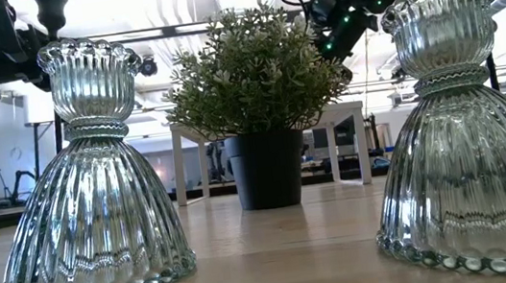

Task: Pick & Place candle stick holders
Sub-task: Put the right orange glass candle holder on the shelf

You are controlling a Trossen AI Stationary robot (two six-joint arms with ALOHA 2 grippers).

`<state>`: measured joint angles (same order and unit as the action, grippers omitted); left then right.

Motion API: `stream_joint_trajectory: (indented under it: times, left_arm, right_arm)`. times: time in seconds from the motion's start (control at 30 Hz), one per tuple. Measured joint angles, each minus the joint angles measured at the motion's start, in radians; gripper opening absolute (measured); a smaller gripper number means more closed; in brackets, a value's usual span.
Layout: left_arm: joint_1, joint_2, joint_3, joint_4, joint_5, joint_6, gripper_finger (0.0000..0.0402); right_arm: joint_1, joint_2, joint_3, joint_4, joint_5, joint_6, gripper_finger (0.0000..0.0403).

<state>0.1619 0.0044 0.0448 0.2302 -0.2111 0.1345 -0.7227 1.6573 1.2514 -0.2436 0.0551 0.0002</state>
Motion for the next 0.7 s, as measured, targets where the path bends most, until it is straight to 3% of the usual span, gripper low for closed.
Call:
stream_joint_trajectory:
  times: [0.7]
  left_arm:
    - [0.0,0.0,0.0,0.0,0.0,0.0,0.0014]
  right_arm:
    - [0.005,-0.051,-0.025,-0.027,-0.011,0.011,0.0143]
